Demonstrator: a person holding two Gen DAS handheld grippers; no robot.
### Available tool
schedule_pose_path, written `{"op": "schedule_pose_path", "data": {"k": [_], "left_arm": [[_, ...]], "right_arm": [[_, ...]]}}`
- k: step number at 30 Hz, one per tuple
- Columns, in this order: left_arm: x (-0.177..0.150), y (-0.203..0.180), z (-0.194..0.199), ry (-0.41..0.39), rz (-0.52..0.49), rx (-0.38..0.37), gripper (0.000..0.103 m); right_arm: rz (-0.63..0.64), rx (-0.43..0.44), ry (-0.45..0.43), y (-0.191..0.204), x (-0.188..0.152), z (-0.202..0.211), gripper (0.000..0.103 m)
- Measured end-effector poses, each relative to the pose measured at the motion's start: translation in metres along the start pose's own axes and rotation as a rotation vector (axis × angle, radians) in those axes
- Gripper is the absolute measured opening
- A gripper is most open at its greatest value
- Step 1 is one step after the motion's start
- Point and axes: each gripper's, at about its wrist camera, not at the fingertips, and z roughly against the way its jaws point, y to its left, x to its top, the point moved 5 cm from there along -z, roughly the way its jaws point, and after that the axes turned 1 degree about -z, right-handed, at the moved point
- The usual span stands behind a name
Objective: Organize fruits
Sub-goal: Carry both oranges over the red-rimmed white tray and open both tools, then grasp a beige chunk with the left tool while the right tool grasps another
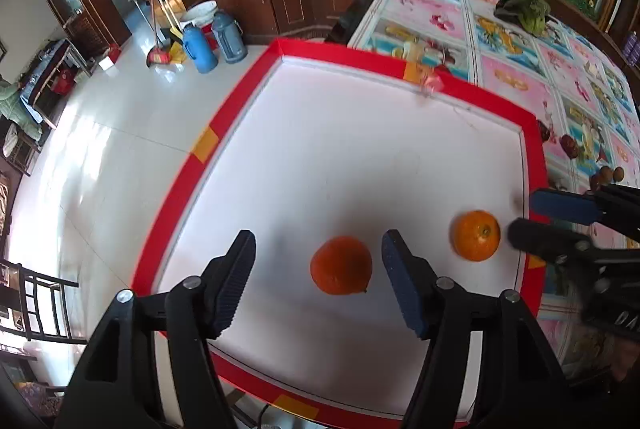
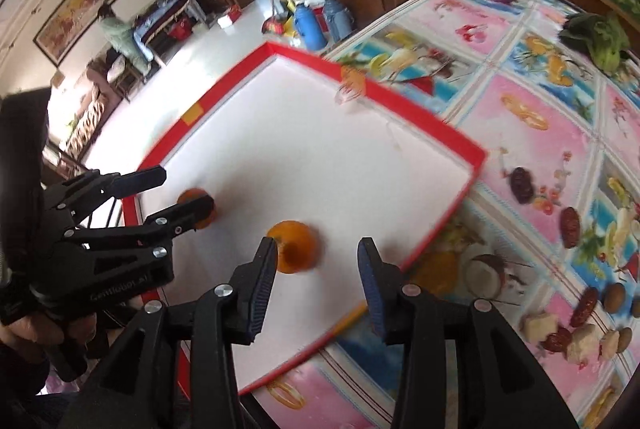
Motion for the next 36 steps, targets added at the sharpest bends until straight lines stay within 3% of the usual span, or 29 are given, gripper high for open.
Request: {"op": "schedule_pose_path", "data": {"k": [5, 10, 15, 21, 25, 31, 36], "left_arm": [[0.017, -0.023, 0.027, -0.086, -0.079, -0.061, 0.069], [0.016, -0.078, 0.05, -0.136, -0.22, -0.209, 0.073], [-0.005, -0.131, 0.056, -0.099, -0.363, -0.323, 0.073], [-0.032, -0.168, 0.048, -0.015, -0.449, -0.361, 0.073], [-0.034, -0.181, 0.044, 0.009, -0.47, -0.36, 0.073], [-0.03, -0.19, 0.048, 0.007, -0.493, -0.355, 0.073], [-0.017, -0.197, 0.048, -0.002, -0.509, -0.36, 0.073]], "right_arm": [[-0.09, -0.057, -0.118, -0.054, -0.006, 0.061, 0.041], [-0.191, -0.183, -0.141, -0.122, -0.055, 0.111, 0.041], [-0.269, -0.247, -0.098, -0.153, -0.125, 0.139, 0.041], [-0.365, -0.243, -0.075, -0.155, -0.179, 0.143, 0.041], [-0.391, -0.202, -0.079, -0.15, -0.18, 0.138, 0.041], [-0.221, -0.18, -0.059, -0.124, -0.163, 0.117, 0.041], [-0.17, -0.156, -0.01, -0.129, -0.154, 0.096, 0.04]]}}
